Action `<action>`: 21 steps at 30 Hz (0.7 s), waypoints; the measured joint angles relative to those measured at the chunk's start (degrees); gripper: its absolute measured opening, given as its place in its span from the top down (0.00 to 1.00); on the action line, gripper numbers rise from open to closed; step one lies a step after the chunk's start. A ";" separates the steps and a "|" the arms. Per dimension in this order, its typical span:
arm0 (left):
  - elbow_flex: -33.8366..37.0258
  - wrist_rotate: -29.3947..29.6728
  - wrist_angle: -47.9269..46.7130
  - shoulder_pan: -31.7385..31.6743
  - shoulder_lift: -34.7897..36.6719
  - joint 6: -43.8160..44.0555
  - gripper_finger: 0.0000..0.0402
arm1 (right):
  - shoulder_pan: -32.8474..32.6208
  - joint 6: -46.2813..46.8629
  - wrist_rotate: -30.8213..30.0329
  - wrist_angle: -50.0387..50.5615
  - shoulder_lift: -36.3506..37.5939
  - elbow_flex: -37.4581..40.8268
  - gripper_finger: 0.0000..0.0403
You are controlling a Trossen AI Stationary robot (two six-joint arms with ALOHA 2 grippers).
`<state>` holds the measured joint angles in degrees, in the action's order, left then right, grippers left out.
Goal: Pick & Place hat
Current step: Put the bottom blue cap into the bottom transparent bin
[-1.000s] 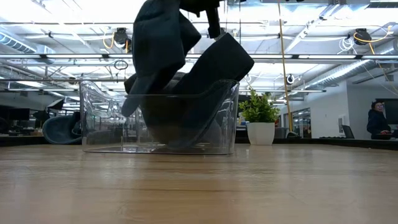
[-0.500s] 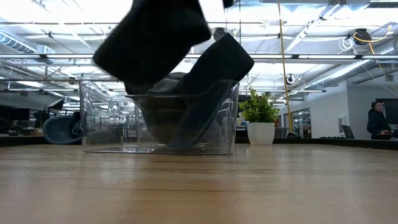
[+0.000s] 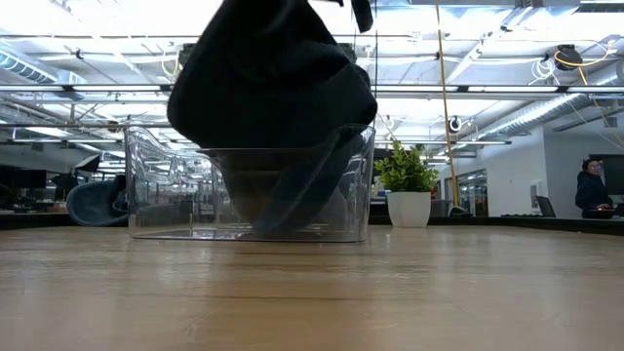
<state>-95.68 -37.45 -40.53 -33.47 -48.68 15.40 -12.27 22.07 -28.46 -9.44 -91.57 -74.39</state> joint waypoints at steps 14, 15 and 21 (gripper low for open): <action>0.00 -1.25 -1.62 0.00 -0.01 0.20 0.16 | 0.96 -4.33 0.17 4.06 -5.12 0.09 0.98; 0.00 -1.50 -1.90 0.00 -0.01 0.15 0.16 | 0.96 -4.74 0.17 3.69 -5.11 0.07 0.98; 0.00 -1.80 -2.19 0.00 -0.01 0.74 0.16 | 1.39 -3.83 3.44 3.93 -6.40 1.79 0.98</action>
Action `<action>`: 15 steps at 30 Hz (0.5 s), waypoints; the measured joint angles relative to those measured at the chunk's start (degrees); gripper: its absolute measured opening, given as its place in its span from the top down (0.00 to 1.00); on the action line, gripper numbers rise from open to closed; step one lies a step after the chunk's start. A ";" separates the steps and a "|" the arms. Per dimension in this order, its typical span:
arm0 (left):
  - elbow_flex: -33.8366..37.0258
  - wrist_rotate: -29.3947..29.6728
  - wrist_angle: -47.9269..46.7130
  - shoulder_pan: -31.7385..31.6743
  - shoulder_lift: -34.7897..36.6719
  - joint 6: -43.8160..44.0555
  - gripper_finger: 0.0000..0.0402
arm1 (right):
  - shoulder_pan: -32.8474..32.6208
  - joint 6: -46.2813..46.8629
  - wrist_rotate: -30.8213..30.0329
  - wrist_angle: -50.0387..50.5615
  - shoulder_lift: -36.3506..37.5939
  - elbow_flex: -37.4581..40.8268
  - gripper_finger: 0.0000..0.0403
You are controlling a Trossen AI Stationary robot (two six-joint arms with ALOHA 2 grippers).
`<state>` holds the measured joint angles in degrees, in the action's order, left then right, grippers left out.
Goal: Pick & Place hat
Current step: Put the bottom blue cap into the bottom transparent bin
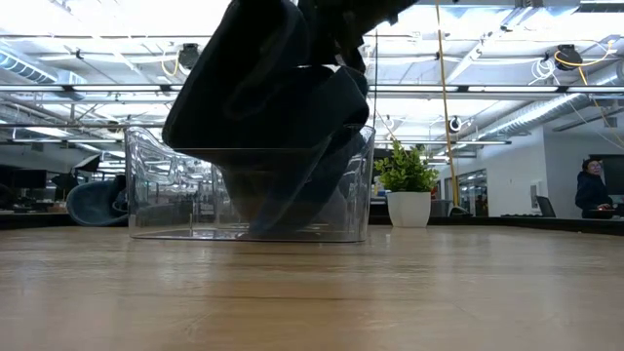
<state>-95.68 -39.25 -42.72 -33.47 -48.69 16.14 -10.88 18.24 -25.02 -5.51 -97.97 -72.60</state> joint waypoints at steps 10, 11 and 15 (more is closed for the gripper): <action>0.00 -0.79 0.04 0.01 0.00 0.50 0.16 | 0.41 4.86 1.08 -8.08 -0.44 4.64 0.98; 0.00 -0.79 0.04 0.01 0.00 0.38 0.16 | 0.57 3.85 0.91 -10.20 -0.44 4.66 0.98; 0.00 -0.78 0.07 0.00 0.00 -0.48 0.16 | 1.04 -2.25 -1.61 -16.44 2.47 4.64 0.98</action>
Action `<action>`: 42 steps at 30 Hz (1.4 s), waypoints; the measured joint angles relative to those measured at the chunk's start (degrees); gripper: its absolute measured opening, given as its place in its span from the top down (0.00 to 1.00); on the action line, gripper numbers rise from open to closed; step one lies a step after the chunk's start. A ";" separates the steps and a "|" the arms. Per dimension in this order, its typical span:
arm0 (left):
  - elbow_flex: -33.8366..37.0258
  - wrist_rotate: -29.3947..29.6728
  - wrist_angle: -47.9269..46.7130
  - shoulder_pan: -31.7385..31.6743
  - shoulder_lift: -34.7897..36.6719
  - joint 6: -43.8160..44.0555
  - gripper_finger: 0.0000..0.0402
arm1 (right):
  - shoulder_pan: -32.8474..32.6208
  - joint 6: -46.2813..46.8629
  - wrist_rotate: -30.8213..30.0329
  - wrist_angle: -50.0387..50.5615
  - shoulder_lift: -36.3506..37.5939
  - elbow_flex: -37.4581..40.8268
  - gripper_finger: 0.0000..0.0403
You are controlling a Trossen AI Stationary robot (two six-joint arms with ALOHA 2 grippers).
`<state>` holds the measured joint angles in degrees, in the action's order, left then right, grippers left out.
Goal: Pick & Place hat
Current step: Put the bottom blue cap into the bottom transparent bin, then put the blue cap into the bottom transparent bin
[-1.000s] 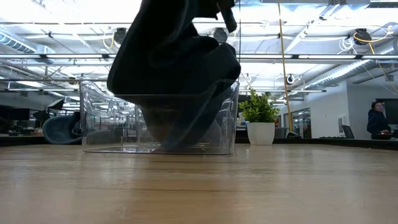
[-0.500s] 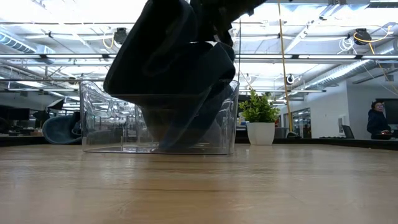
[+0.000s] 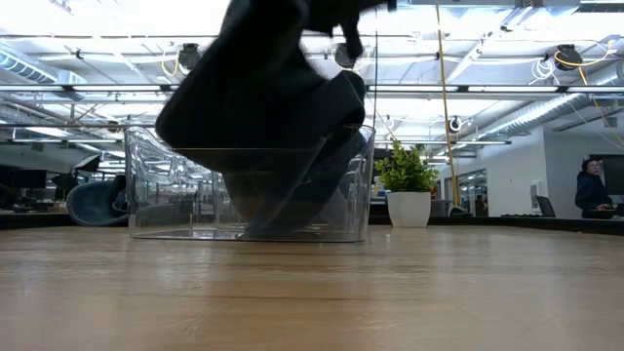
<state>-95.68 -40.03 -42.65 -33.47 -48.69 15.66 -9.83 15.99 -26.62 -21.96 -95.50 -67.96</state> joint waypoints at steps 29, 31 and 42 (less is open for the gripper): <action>-0.04 -0.95 -0.41 0.02 0.00 -0.06 0.16 | -0.87 4.35 7.28 8.48 -1.18 -2.00 0.80; -0.04 -1.07 -1.03 0.02 0.00 -0.08 0.16 | -0.78 6.55 7.44 8.63 -0.94 -1.95 0.72; -0.04 -0.98 -1.02 0.00 0.00 -0.51 0.16 | -1.09 6.97 10.48 9.66 4.95 -1.89 0.43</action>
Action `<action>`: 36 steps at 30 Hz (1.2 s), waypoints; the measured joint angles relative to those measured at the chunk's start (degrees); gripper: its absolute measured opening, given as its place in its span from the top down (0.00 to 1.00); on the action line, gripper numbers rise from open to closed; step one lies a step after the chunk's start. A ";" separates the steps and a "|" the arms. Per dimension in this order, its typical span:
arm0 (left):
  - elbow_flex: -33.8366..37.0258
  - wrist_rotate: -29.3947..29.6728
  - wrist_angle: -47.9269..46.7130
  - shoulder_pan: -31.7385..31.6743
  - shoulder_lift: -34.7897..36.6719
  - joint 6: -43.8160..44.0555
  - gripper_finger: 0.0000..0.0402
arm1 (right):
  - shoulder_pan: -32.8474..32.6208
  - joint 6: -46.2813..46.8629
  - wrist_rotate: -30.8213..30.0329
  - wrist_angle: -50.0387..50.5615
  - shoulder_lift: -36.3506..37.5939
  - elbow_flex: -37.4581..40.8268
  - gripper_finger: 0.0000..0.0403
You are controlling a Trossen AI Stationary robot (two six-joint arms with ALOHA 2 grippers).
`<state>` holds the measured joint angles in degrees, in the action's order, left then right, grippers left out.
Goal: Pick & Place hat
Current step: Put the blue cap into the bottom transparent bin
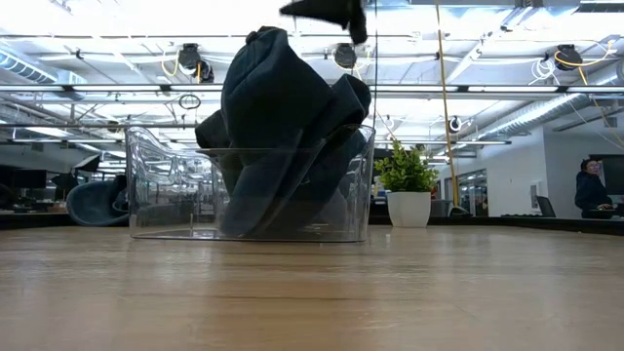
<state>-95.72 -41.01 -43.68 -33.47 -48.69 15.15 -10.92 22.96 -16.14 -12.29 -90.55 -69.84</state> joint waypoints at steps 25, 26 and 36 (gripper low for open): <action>0.00 11.58 0.22 0.01 -0.63 2.19 0.16 | 4.99 -15.32 0.29 -3.99 20.89 0.00 0.56; 0.00 12.08 0.27 0.02 -0.90 2.88 0.16 | 5.42 -15.33 1.18 -3.96 21.61 0.00 0.57; 0.00 18.31 0.23 0.01 -4.45 2.64 0.16 | 7.10 -24.30 -0.09 5.01 25.67 -7.06 0.63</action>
<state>-95.72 -22.71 -43.44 -33.47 -53.14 17.79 -3.81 -1.34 -16.23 -7.28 -64.88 -76.91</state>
